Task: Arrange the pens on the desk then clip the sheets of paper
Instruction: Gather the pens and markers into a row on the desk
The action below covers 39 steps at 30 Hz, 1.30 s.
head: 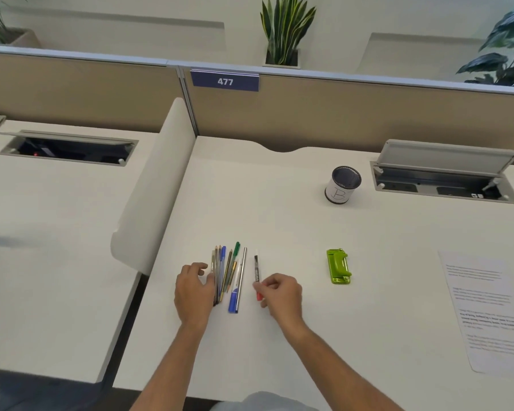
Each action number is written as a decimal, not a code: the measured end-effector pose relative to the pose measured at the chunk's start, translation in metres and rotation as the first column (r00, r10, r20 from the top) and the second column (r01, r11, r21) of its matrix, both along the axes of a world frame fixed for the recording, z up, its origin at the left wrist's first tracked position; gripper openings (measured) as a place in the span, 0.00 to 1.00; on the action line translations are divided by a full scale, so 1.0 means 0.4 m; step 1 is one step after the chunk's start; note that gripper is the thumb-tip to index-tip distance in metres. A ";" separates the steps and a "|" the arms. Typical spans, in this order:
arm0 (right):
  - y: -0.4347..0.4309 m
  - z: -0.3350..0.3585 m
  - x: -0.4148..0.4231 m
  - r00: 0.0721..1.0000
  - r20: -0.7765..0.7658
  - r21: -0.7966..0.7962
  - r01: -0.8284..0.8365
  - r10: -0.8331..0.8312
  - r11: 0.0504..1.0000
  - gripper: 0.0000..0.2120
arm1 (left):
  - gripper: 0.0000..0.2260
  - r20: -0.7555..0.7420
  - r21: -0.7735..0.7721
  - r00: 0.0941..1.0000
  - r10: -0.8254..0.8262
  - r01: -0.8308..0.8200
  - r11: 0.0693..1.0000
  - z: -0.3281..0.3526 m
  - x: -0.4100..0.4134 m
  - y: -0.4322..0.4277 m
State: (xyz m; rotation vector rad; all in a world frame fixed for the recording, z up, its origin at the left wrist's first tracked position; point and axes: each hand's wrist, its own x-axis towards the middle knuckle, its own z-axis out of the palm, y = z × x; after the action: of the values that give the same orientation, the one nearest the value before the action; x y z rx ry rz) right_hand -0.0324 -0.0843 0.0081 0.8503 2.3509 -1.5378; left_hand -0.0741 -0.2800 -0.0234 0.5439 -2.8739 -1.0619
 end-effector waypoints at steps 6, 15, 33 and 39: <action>-0.100 -0.009 -0.052 0.999 0.022 -0.065 -0.044 0.045 0.997 0.12 | 0.10 0.013 0.082 1.000 -0.019 0.018 0.996 -0.013 0.018 -0.023; -0.149 -0.041 -0.084 0.990 0.097 -0.068 -0.098 0.104 0.993 0.17 | 0.09 0.022 0.115 0.996 -0.091 0.088 0.989 -0.023 0.020 -0.030; -0.038 -0.036 0.057 0.995 -0.031 0.081 -0.091 0.094 0.993 0.17 | 0.06 -0.060 0.107 0.973 -0.224 0.229 0.968 0.004 0.040 0.049; 0.095 -0.044 0.188 0.997 -0.015 0.109 0.073 -0.072 0.991 0.16 | 0.03 -0.100 0.130 0.917 -0.385 0.396 0.909 0.017 0.064 0.149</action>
State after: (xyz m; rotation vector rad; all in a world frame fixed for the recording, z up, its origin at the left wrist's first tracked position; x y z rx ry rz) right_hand 0.0429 -0.0465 -0.0095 0.9648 2.4566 -1.4551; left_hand -0.0483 -0.2202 -0.0165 -0.0818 -2.9234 -1.3179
